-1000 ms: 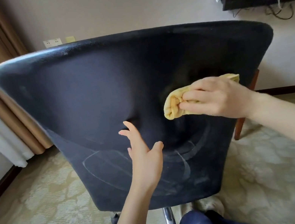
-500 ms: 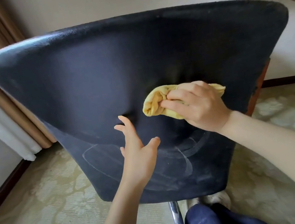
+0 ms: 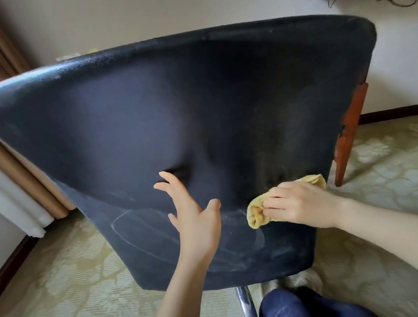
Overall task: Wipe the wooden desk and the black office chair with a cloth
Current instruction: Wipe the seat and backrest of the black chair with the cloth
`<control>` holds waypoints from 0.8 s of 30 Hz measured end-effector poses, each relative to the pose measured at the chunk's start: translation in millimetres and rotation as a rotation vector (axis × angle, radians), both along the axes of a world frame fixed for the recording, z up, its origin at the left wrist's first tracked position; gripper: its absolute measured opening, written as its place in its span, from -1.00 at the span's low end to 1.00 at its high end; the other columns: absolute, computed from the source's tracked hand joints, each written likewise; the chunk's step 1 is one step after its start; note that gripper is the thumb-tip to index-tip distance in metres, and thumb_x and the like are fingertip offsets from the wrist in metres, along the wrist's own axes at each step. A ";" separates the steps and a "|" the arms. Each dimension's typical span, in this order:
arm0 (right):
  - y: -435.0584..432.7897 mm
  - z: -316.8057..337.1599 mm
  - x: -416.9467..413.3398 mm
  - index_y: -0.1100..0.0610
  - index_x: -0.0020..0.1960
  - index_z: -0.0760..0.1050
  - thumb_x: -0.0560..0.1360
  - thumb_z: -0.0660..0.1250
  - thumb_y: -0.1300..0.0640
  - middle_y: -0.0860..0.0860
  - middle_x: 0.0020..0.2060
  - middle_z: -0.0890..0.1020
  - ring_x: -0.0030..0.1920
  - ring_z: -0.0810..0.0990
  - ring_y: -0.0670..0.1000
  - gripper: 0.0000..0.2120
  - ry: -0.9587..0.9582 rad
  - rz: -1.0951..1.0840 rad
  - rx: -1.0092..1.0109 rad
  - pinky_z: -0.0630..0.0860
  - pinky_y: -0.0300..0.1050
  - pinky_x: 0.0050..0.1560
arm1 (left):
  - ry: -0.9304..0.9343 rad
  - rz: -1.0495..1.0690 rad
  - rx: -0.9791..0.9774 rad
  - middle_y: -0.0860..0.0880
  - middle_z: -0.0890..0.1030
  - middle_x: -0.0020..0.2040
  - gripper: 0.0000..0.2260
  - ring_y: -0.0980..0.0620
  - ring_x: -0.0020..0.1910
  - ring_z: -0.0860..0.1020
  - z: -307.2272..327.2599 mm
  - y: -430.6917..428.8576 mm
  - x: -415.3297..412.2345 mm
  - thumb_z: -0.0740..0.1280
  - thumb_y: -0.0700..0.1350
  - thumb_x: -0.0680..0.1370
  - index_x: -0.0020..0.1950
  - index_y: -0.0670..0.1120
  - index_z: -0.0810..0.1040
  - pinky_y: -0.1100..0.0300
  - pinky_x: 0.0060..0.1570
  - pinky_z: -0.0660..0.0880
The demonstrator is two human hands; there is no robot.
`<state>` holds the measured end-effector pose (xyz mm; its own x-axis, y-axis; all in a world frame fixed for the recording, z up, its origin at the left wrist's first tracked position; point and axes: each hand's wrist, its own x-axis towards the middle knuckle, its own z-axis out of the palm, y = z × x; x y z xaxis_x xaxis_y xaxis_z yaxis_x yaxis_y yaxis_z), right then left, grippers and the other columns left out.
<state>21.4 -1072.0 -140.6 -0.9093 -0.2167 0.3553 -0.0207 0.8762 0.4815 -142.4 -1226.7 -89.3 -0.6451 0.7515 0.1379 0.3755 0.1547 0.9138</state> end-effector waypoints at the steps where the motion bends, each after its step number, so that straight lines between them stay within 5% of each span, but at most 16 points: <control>1: 1.8 5.7 7.6 0.13 -0.13 0.65 0.31 0.55 0.27 0.00 -0.18 0.65 -0.19 0.62 0.01 -0.83 0.002 -0.018 -0.017 0.60 -0.14 -0.22 | -0.006 0.007 0.001 0.11 -0.36 0.52 -0.16 -0.01 0.54 -0.05 0.1 -0.1 0.8 0.22 -0.25 0.55 0.49 0.13 -0.38 -0.11 0.48 -0.20; 5: 5.0 37.4 27.3 0.17 -0.07 0.67 0.22 0.59 0.25 0.06 -0.12 0.68 -0.13 0.65 0.06 -0.71 0.082 -0.050 -0.038 0.61 -0.10 -0.12 | -0.041 0.040 -0.023 0.08 -0.33 0.53 -0.16 -0.08 0.52 0.06 3.8 1.4 -1.8 0.23 -0.24 0.55 0.50 0.11 -0.36 -0.17 0.46 -0.06; 12: -2.3 112.3 24.8 0.24 0.02 0.64 0.41 0.47 0.28 0.13 -0.09 0.67 -0.05 0.56 0.13 -0.82 0.330 -0.005 0.203 0.59 0.03 -0.07 | -0.028 0.071 -0.084 0.06 -0.27 0.55 -0.22 -0.11 0.47 0.15 10.9 -5.0 -13.6 0.18 -0.26 0.56 0.52 0.08 -0.32 -0.15 0.46 -0.05; 15: -11.8 142.9 13.2 0.22 0.03 0.65 0.48 0.42 0.27 0.11 -0.12 0.67 -0.05 0.45 0.09 -0.86 0.489 0.021 0.295 0.52 -0.02 -0.07 | -0.017 0.081 -0.095 0.04 -0.23 0.56 -0.25 -0.01 0.17 0.32 15.2 -8.3 -17.9 0.16 -0.26 0.56 0.53 0.06 -0.30 -0.12 0.46 -0.01; 20: -30.2 162.0 -17.5 0.18 0.01 0.67 0.52 0.38 0.28 0.08 -0.16 0.68 -0.09 0.45 0.05 -0.88 0.792 0.054 0.307 0.53 -0.06 -0.14 | 0.002 0.124 -0.037 0.02 -0.23 0.56 -0.26 -0.01 0.50 0.13 15.1 -9.9 -24.1 0.17 -0.27 0.56 0.54 0.02 -0.27 -0.09 0.46 0.05; 23: -36.5 150.3 -39.5 0.17 -0.02 0.69 0.49 0.42 0.28 0.08 -0.18 0.69 -0.08 0.45 0.03 -0.90 0.934 0.045 0.225 0.59 -0.04 -0.21 | 0.069 0.158 0.100 0.08 -0.21 0.56 -0.24 0.29 0.41 0.11 11.1 -9.0 -12.0 0.15 -0.36 0.52 0.55 0.05 -0.20 -0.06 0.45 0.09; 24: -38.4 144.1 -45.9 0.16 -0.03 0.69 0.49 0.42 0.28 0.06 -0.18 0.69 -0.09 0.45 0.02 -0.89 0.957 0.037 0.208 0.59 -0.04 -0.22 | 0.079 0.138 0.125 0.10 -0.22 0.55 -0.22 0.23 0.43 0.14 9.4 -8.3 -6.2 0.14 -0.37 0.51 0.55 0.09 -0.21 -0.10 0.44 0.12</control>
<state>-24.5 -1110.4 3.5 -0.2480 -0.3806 0.8908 0.4336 0.7787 0.4534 -148.6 -1235.0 -79.9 -0.7242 0.6308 0.2787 0.4297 0.0966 0.8978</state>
